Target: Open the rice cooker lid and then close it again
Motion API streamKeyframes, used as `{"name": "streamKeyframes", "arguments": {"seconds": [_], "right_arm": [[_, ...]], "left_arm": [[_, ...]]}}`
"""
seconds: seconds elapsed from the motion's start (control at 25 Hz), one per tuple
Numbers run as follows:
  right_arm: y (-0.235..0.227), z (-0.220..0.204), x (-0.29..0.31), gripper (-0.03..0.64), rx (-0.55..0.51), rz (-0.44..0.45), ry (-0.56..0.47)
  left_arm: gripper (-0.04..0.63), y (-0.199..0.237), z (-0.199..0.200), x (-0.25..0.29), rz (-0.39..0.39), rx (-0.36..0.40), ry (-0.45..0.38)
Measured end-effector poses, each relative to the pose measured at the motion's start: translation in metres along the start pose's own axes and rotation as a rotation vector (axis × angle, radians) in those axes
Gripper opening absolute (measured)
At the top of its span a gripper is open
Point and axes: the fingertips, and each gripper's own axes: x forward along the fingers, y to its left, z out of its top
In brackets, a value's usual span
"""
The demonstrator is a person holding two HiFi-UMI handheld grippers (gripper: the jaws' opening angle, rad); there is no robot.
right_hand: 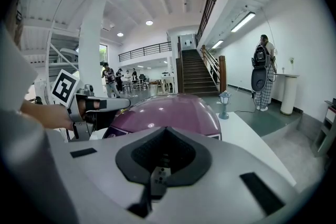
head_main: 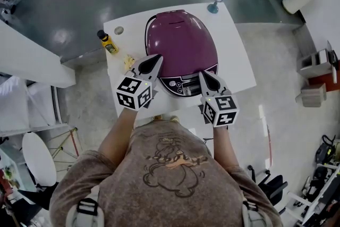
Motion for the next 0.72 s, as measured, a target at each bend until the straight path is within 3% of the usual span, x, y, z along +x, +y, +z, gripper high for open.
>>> {"name": "streamKeyframes", "arguments": {"seconds": [0.72], "right_arm": [[0.0008,-0.0013,-0.0017,0.002,-0.011,-0.013,-0.017]], "left_arm": [[0.023,-0.0044,0.0033,0.0011,-0.013,0.040,0.016]]}}
